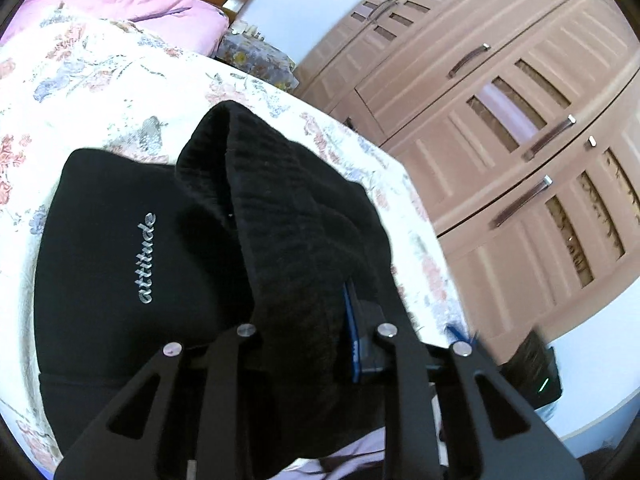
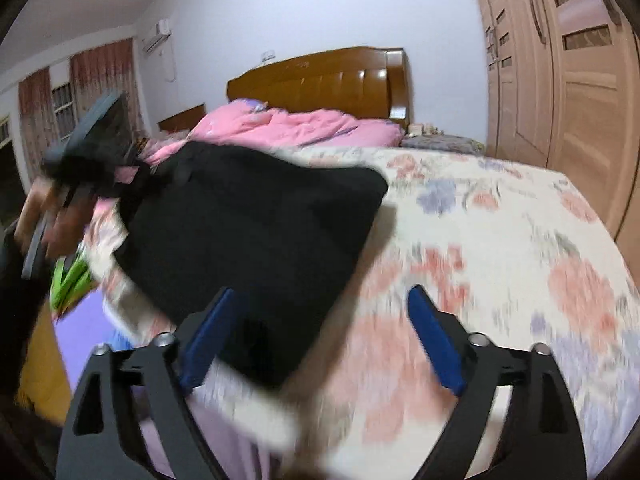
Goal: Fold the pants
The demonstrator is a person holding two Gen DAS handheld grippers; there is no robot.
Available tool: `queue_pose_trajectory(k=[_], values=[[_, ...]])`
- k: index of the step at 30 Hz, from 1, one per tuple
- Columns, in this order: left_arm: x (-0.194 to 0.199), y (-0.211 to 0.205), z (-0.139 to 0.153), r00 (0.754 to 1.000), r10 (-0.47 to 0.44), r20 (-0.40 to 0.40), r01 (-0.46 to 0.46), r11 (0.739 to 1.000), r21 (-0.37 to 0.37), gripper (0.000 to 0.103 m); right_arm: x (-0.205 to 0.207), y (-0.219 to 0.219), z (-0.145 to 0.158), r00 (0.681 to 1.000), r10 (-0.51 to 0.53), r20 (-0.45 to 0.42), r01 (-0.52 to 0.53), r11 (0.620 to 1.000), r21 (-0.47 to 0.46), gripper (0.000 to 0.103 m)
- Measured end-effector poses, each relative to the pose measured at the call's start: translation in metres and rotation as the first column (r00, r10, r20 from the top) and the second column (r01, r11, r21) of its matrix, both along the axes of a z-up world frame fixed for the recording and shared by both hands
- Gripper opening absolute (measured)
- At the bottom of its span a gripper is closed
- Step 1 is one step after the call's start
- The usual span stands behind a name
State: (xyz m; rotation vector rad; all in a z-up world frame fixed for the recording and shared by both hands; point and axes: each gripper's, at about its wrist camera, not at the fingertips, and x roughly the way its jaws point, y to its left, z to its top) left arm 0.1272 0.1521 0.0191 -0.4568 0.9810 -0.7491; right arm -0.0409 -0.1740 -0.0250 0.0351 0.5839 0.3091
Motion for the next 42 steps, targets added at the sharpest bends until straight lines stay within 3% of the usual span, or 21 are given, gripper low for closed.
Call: queue_pose_trajectory(k=[5, 8, 10, 14, 17, 22, 23, 24, 25, 27, 31, 35, 38, 40, 42], values=[[0.004, -0.011, 0.031, 1.0, -0.011, 0.007, 0.012, 0.999, -0.04, 0.023, -0.009, 0.036, -0.027, 0.999, 0.008, -0.038, -0.014, 0.99, -0.141, 0.087], [0.002, -0.022, 0.052, 0.999, -0.025, 0.035, 0.027, 0.998, -0.05, 0.022, 0.005, 0.042, -0.029, 0.997, -0.076, 0.003, 0.075, 0.982, -0.171, 0.088], [-0.002, -0.023, 0.069, 0.997, -0.032, 0.066, 0.036, 0.997, -0.064, 0.022, 0.024, 0.049, -0.035, 0.988, -0.155, 0.005, 0.15, 0.947, -0.284, 0.088], [-0.009, -0.004, 0.091, 0.993, 0.0, 0.114, 0.01, 0.996, -0.087, 0.021, 0.014, 0.05, -0.021, 0.979, -0.183, 0.089, 0.2, 0.942, -0.269, 0.088], [-0.013, 0.036, 0.07, 0.994, 0.066, 0.083, -0.056, 0.992, -0.116, 0.021, 0.011, 0.066, -0.018, 0.978, -0.151, 0.146, 0.194, 0.914, -0.356, 0.088], [0.006, 0.092, -0.064, 0.973, 0.166, -0.161, -0.181, 0.98, -0.087, 0.021, 0.021, 0.065, -0.037, 0.988, -0.147, 0.049, 0.155, 0.931, -0.331, 0.09], [0.004, 0.101, -0.08, 0.976, 0.161, -0.148, -0.184, 0.97, -0.161, 0.021, 0.022, 0.064, -0.037, 0.989, -0.144, 0.039, 0.149, 0.932, -0.331, 0.09], [0.001, 0.107, -0.081, 0.98, 0.154, -0.129, -0.18, 0.96, -0.215, 0.021, 0.022, 0.066, -0.036, 0.99, -0.138, 0.041, 0.143, 0.928, -0.344, 0.09], [-0.004, 0.107, -0.077, 0.98, 0.162, -0.113, -0.184, 0.957, -0.222, 0.021, 0.022, 0.067, -0.036, 0.99, -0.136, 0.045, 0.143, 0.923, -0.357, 0.09], [-0.01, 0.097, -0.062, 0.98, 0.186, -0.066, -0.194, 0.97, -0.147, 0.02, 0.024, 0.066, -0.036, 0.989, -0.144, 0.036, 0.147, 0.924, -0.354, 0.09], [-0.026, 0.093, -0.029, 0.981, 0.191, 0.031, -0.185, 0.974, -0.132, 0.02, 0.025, 0.067, -0.031, 0.987, -0.156, 0.045, 0.162, 0.92, -0.357, 0.09], [-0.016, 0.099, -0.061, 0.977, 0.209, -0.047, -0.211, 0.977, -0.038, 0.023, 0.028, 0.068, -0.039, 0.99, -0.14, 0.011, 0.136, 0.931, -0.339, 0.091], [-0.02, 0.117, -0.077, 0.972, 0.222, -0.083, -0.232, 0.96, -0.154, 0.024, 0.027, 0.068, -0.037, 0.994, -0.105, -0.008, 0.096, 0.937, -0.335, 0.091], [-0.024, 0.112, -0.072, 0.969, 0.239, -0.062, -0.245, 0.964, -0.106, 0.031, 0.024, 0.064, -0.036, 0.998, -0.048, -0.028, 0.037, 0.947, -0.319, 0.091], [-0.027, 0.111, -0.064, 0.964, 0.262, -0.036, -0.263, 0.964, -0.042, 0.052, 0.016, 0.056, -0.033, 0.999, 0.026, -0.039, -0.037, 0.955, -0.295, 0.091]])
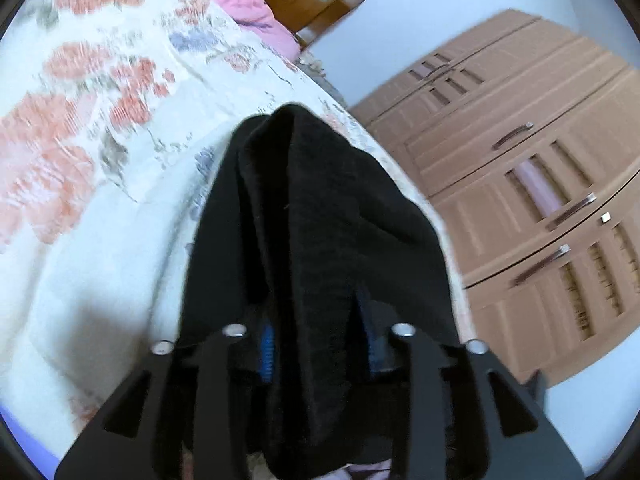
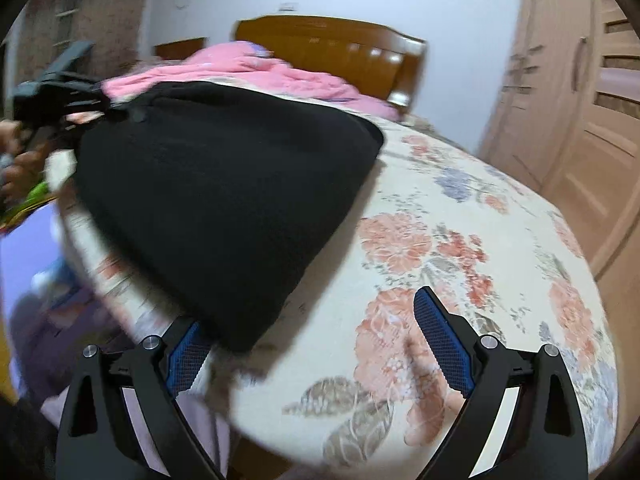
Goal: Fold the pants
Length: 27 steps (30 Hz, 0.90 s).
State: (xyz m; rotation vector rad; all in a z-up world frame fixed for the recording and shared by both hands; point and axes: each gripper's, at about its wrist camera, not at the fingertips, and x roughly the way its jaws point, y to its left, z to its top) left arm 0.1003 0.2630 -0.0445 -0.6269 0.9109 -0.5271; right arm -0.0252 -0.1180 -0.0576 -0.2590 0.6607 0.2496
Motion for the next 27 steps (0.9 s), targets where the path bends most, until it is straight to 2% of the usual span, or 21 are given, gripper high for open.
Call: queue_pose_trajectory(k=[1, 2, 3, 4, 5, 6, 7, 10, 12, 13, 14, 16, 17, 18, 20, 22, 23, 25, 27], values=[[-0.005, -0.002, 0.011, 0.999, 0.037, 0.017, -0.039, 0.996, 0.08, 0.059, -0.006, -0.005, 0.003, 0.999, 0.045, -0.005, -0.045, 0.999, 0.018, 0.091], [-0.011, -0.002, 0.02, 0.996, 0.075, 0.038, -0.08, 0.986, 0.146, 0.072, -0.012, -0.011, 0.006, 0.997, 0.081, -0.007, -0.081, 0.996, 0.038, 0.091], [-0.018, -0.003, 0.031, 0.99, 0.123, 0.071, -0.136, 0.965, 0.224, 0.08, -0.02, -0.021, 0.013, 0.994, 0.111, -0.001, -0.11, 0.99, 0.084, 0.091], [-0.026, -0.002, 0.048, 0.974, 0.176, 0.142, -0.213, 0.924, 0.318, 0.081, -0.024, -0.032, 0.021, 0.991, 0.133, 0.003, -0.132, 0.98, 0.147, 0.091], [-0.033, -0.006, 0.063, 0.961, 0.188, 0.203, -0.252, 0.899, 0.359, 0.084, -0.023, -0.042, 0.03, 0.988, 0.152, 0.002, -0.149, 0.965, 0.214, 0.091], [-0.036, -0.011, 0.073, 0.955, 0.179, 0.238, -0.259, 0.894, 0.366, 0.089, -0.017, -0.049, 0.037, 0.987, 0.161, 0.003, -0.156, 0.954, 0.255, 0.091], [-0.039, -0.021, 0.087, 0.951, 0.148, 0.273, -0.244, 0.9, 0.361, 0.091, -0.009, -0.054, 0.044, 0.987, 0.161, 0.007, -0.156, 0.945, 0.287, 0.092], [-0.03, -0.064, 0.102, 0.953, 0.012, 0.303, -0.13, 0.918, 0.374, 0.099, 0.036, -0.057, 0.066, 0.985, 0.171, 0.019, -0.166, 0.917, 0.363, 0.092], [-0.016, -0.094, 0.095, 0.962, -0.067, 0.266, -0.047, 0.915, 0.401, 0.099, 0.078, -0.054, 0.073, 0.983, 0.185, 0.019, -0.174, 0.879, 0.444, 0.092], [-0.001, -0.11, 0.085, 0.97, -0.105, 0.217, 0.009, 0.916, 0.402, 0.099, 0.1, -0.052, 0.073, 0.981, 0.191, -0.012, -0.161, 0.858, 0.488, 0.092], [0.01, -0.119, 0.071, 0.979, -0.13, 0.16, 0.056, 0.915, 0.401, 0.099, 0.13, -0.045, 0.069, 0.978, 0.191, -0.079, -0.121, 0.839, 0.53, 0.092], [0.021, -0.122, 0.045, 0.989, -0.127, 0.077, 0.084, 0.905, 0.416, 0.098, 0.171, -0.03, 0.059, 0.959, 0.21, -0.191, -0.068, 0.823, 0.564, 0.092], [0.022, -0.118, 0.034, 0.989, -0.129, 0.065, 0.092, 0.909, 0.406, 0.097, 0.184, -0.024, 0.054, 0.95, 0.224, -0.217, -0.06, 0.815, 0.576, 0.092], [0.018, -0.113, 0.031, 0.984, -0.143, 0.104, 0.093, 0.918, 0.384, 0.097, 0.204, -0.014, 0.046, 0.937, 0.248, -0.247, -0.057, 0.804, 0.593, 0.092], [0.014, -0.106, 0.028, 0.98, -0.163, 0.114, 0.111, 0.924, 0.367, 0.094, 0.23, -0.001, 0.033, 0.924, 0.249, -0.291, -0.039, 0.818, 0.574, 0.092], [0.014, -0.101, 0.025, 0.979, -0.172, 0.11, 0.124, 0.928, 0.351, 0.092, 0.258, 0.006, 0.021, 0.928, 0.18, -0.326, 0.0, 0.876, 0.483, 0.092], [0.012, -0.098, 0.025, 0.978, -0.177, 0.112, 0.129, 0.929, 0.346, 0.092, 0.27, 0.003, 0.018, 0.931, 0.158, -0.33, 0.026, 0.871, 0.491, 0.092], [0.011, -0.098, 0.022, 0.975, -0.185, 0.119, 0.132, 0.924, 0.358, 0.092, 0.267, -0.002, 0.025, 0.938, 0.133, -0.321, 0.058, 0.852, 0.521, 0.092], [0.01, -0.103, 0.022, 0.974, -0.186, 0.128, 0.123, 0.912, 0.391, 0.092, 0.249, -0.002, 0.04, 0.962, 0.11, -0.25, 0.038, 0.852, 0.522, 0.093]])
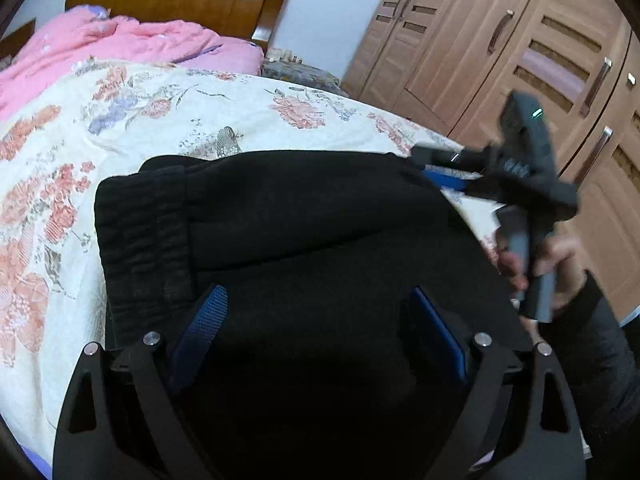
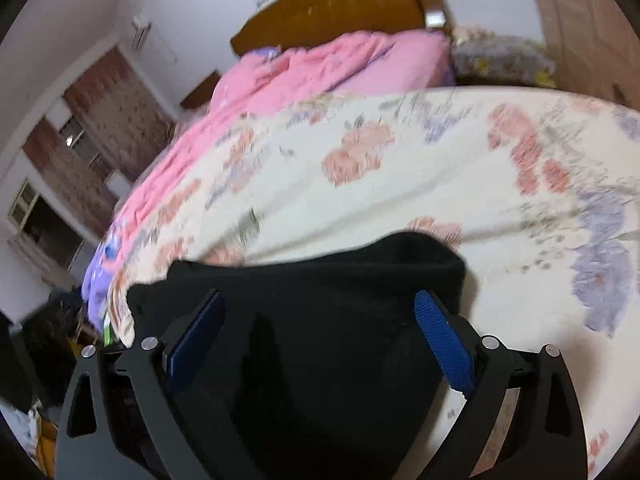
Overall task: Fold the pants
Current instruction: 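Open the left tool and release the folded pants onto the bed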
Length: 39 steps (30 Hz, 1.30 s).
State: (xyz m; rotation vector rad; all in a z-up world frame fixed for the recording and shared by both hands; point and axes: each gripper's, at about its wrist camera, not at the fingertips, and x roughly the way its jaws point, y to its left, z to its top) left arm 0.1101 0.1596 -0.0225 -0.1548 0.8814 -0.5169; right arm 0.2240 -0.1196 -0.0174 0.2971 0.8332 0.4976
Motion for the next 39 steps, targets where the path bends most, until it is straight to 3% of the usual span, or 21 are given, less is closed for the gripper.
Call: queue_pose_trajectory(k=[3, 4, 5, 6, 7, 8, 11, 13, 15, 18, 20, 23, 25, 27, 30, 34, 37, 39], values=[[-0.002, -0.01, -0.003, 0.999, 0.016, 0.034, -0.018, 0.998, 0.064, 0.092, -0.015, 0.02, 0.005, 0.996, 0.09, 0.019, -0.09, 0.996, 0.004, 0.093], [-0.002, -0.012, -0.003, 0.999, 0.018, 0.041, -0.021, 0.997, 0.078, 0.092, -0.015, 0.031, 0.003, 0.994, 0.106, 0.023, -0.104, 0.992, -0.065, 0.093], [-0.002, -0.013, -0.003, 0.999, 0.019, 0.047, -0.023, 0.996, 0.089, 0.092, -0.014, 0.044, -0.001, 0.996, 0.083, 0.039, -0.072, 0.973, -0.22, 0.093], [-0.003, -0.014, -0.003, 0.999, 0.02, 0.051, -0.025, 0.995, 0.094, 0.092, -0.009, 0.05, -0.008, 0.998, 0.061, 0.029, -0.049, 0.948, -0.315, 0.093], [-0.003, -0.013, -0.003, 0.999, 0.018, 0.05, -0.023, 0.995, 0.094, 0.092, -0.003, 0.049, -0.014, 0.999, 0.044, 0.012, -0.037, 0.934, -0.356, 0.093], [-0.002, -0.012, -0.003, 0.999, 0.017, 0.045, -0.02, 0.996, 0.089, 0.092, 0.006, 0.038, -0.016, 1.0, 0.006, -0.001, -0.006, 0.956, -0.294, 0.094], [-0.003, -0.009, 0.006, 1.0, 0.026, -0.002, -0.025, 0.995, 0.097, 0.092, 0.001, 0.004, -0.005, 0.986, -0.164, 0.003, 0.162, 0.971, -0.175, 0.094], [-0.007, -0.007, 0.02, 0.999, 0.04, -0.033, -0.036, 0.993, 0.114, 0.092, -0.015, -0.008, 0.004, 0.986, -0.162, 0.03, 0.164, 0.982, -0.097, 0.095], [-0.012, -0.002, 0.037, 0.998, 0.062, -0.028, -0.059, 0.994, 0.095, 0.093, -0.038, -0.01, 0.013, 0.987, -0.147, 0.067, 0.152, 0.985, -0.083, 0.096], [-0.01, -0.001, 0.067, 0.997, 0.063, 0.038, -0.065, 0.997, 0.05, 0.101, -0.079, 0.001, 0.016, 0.991, -0.086, 0.099, 0.097, 0.988, -0.12, 0.096], [0.008, -0.008, 0.073, 0.993, 0.094, 0.065, -0.1, 0.99, 0.1, 0.101, -0.099, 0.02, 0.015, 0.993, -0.031, 0.116, 0.054, 0.978, -0.2, 0.096], [0.046, -0.018, 0.052, 0.995, 0.095, -0.001, -0.094, 0.986, 0.135, 0.101, -0.121, 0.045, 0.008, 0.992, 0.048, 0.116, -0.009, 0.947, -0.32, 0.096], [0.064, -0.022, 0.026, 0.994, 0.102, -0.042, -0.092, 0.976, 0.196, 0.101, -0.127, 0.057, -0.008, 0.992, 0.082, 0.093, -0.037, 0.914, -0.405, 0.096], [0.067, -0.023, 0.012, 0.996, 0.086, -0.034, -0.076, 0.972, 0.22, 0.101, -0.127, 0.045, -0.02, 0.995, 0.072, 0.073, -0.043, 0.939, -0.343, 0.098], [0.063, -0.014, 0.011, 0.996, 0.086, -0.021, -0.082, 0.983, 0.163, 0.101, -0.12, 0.027, -0.033, 0.996, 0.068, 0.049, -0.056, 0.972, -0.227, 0.099], [0.063, -0.005, 0.009, 0.996, 0.089, -0.026, -0.086, 0.992, 0.089, 0.101, -0.127, 0.031, -0.026, 0.997, 0.048, 0.054, -0.032, 0.965, -0.26, 0.099], [0.06, -0.008, 0.009, 0.996, 0.089, -0.006, -0.087, 0.99, 0.107, 0.101, -0.146, 0.042, -0.004, 0.991, 0.018, 0.131, 0.027, 0.94, -0.339, 0.099], [0.059, -0.009, 0.009, 0.996, 0.09, 0.004, -0.09, 0.989, 0.117, 0.101, -0.157, 0.048, 0.003, 0.985, 0.036, 0.169, 0.022, 0.944, -0.33, 0.099]])
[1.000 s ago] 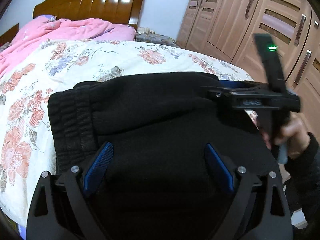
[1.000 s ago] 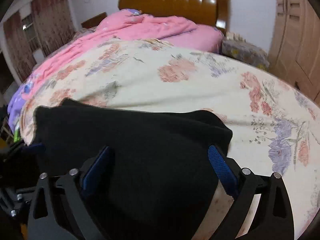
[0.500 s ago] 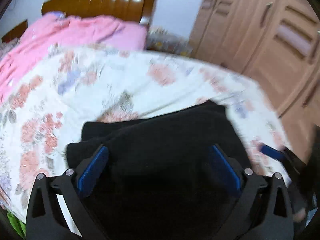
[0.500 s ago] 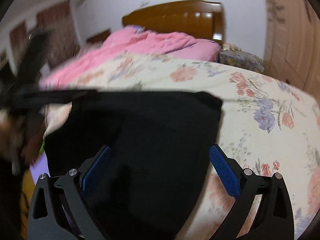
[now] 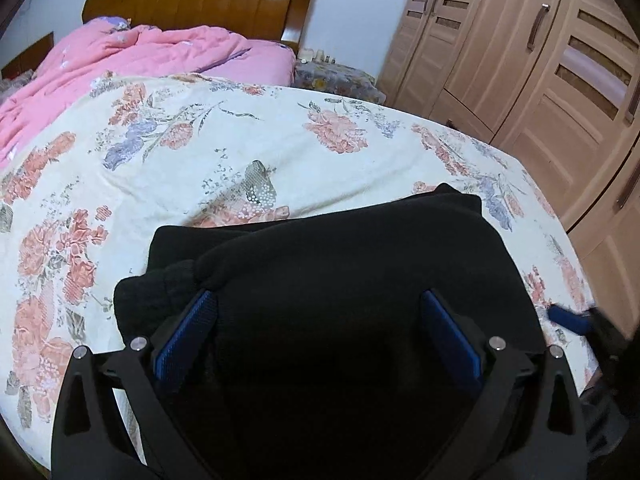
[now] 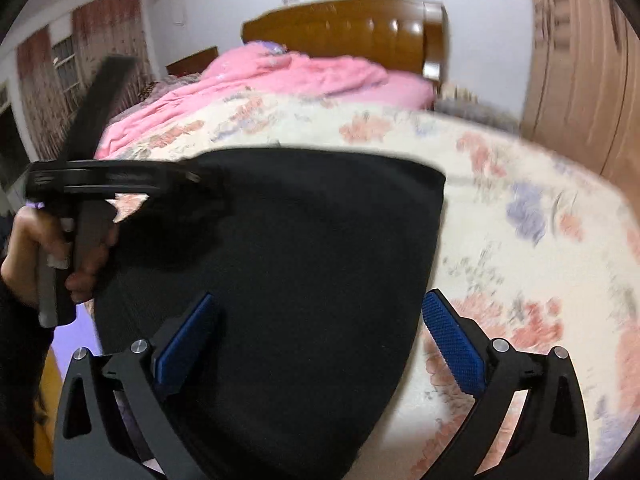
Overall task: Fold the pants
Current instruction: 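Open the left tool and release the folded pants onto the bed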
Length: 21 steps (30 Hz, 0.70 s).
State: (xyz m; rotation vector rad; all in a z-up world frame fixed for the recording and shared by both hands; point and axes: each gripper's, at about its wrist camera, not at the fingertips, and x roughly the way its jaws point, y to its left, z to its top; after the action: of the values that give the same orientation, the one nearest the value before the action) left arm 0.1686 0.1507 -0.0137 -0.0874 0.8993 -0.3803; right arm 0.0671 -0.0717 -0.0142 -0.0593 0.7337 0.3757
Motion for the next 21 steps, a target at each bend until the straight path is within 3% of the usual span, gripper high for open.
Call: queue_pose_trajectory(k=[3, 5, 7, 21], values=[[-0.001, 0.0, 0.0, 1.0, 0.006, 0.009, -0.006, 1.0, 0.001, 0.101, -0.015, 0.008, -0.006, 0.996, 0.086, -0.014, -0.086, 0.996, 0.033, 0.099], [-0.002, -0.001, 0.001, 1.0, 0.014, 0.015, -0.014, 1.0, 0.007, 0.101, -0.019, 0.013, -0.024, 0.996, 0.089, -0.029, -0.09, 0.995, -0.04, 0.099], [-0.003, -0.003, 0.0, 1.0, 0.015, 0.019, -0.016, 1.0, 0.024, 0.101, -0.02, 0.003, -0.029, 0.996, 0.09, -0.031, -0.089, 0.996, 0.018, 0.099], [-0.004, -0.004, 0.001, 0.999, 0.021, 0.03, -0.022, 0.999, 0.041, 0.101, -0.016, 0.005, -0.03, 0.994, 0.101, -0.042, -0.101, 0.995, -0.004, 0.099]])
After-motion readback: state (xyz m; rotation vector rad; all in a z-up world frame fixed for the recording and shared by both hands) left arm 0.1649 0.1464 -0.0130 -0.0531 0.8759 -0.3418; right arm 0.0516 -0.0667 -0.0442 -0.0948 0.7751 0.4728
